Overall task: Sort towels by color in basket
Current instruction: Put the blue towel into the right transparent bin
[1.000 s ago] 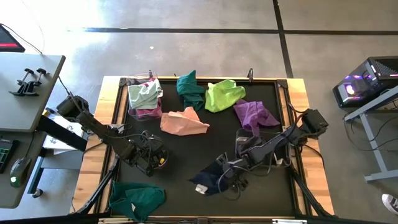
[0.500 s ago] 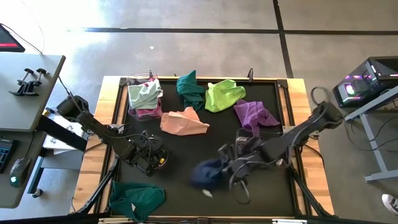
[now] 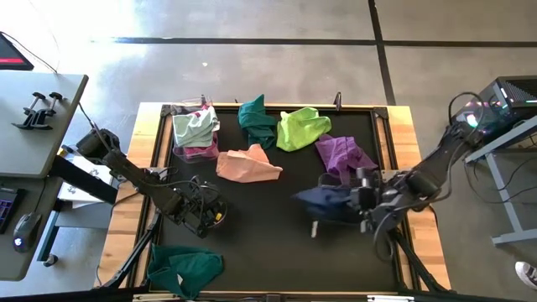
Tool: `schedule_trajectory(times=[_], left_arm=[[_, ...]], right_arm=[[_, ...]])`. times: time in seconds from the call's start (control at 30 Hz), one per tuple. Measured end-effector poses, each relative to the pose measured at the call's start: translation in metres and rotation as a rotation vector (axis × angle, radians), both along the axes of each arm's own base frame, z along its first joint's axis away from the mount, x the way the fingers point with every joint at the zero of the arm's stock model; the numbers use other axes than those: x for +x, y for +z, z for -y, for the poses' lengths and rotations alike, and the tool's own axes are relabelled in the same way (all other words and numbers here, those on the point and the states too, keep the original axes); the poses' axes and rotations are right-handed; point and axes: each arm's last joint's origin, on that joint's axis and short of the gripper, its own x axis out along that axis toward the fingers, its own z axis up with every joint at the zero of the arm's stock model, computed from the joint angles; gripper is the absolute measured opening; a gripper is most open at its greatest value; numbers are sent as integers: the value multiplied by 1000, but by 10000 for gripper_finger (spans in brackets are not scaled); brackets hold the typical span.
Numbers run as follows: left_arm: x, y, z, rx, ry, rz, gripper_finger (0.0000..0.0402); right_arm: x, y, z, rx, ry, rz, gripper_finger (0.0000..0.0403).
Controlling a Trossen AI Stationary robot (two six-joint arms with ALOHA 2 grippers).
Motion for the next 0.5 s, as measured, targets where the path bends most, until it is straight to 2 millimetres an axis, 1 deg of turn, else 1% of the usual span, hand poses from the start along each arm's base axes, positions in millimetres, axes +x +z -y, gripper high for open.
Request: schedule_trajectory(times=[0.1,0.23,0.33,0.43,0.5], left_arm=[[0,0,0,8,3,6,145],[0,0,0,8,3,6,145],[0,0,0,8,3,6,145],[0,0,0,8,3,6,145],[0,0,0,8,3,6,145]], right_arm=[[-18,-12,9,67,-147,-103,6],[-33,-40,18,142,-344,-256,6],[-38,-67,18,195,-382,-387,7],[-40,-93,16,248,-361,-488,11],[-41,-109,15,273,-345,-522,14]])
